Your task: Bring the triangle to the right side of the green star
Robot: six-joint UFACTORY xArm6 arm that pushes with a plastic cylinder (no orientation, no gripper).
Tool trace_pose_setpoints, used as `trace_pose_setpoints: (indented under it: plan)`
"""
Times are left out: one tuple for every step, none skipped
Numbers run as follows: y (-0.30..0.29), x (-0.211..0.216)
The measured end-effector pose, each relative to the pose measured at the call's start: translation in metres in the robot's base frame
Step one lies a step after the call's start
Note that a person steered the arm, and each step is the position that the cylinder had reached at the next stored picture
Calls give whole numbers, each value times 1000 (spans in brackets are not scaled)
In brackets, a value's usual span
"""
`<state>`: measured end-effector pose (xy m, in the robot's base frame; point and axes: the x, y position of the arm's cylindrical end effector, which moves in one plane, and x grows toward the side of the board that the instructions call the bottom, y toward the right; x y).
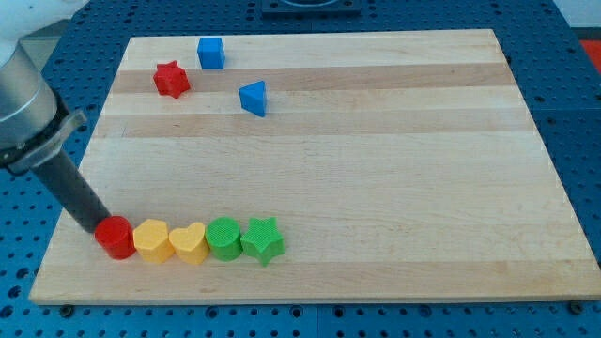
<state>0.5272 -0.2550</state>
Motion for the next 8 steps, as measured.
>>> trace_pose_setpoints:
  plan:
    - [-8, -59]
    - [-3, -124]
    - [34, -175]
    - [93, -192]
    - [183, -192]
    - [281, -169]
    - [345, -145]
    - [342, -149]
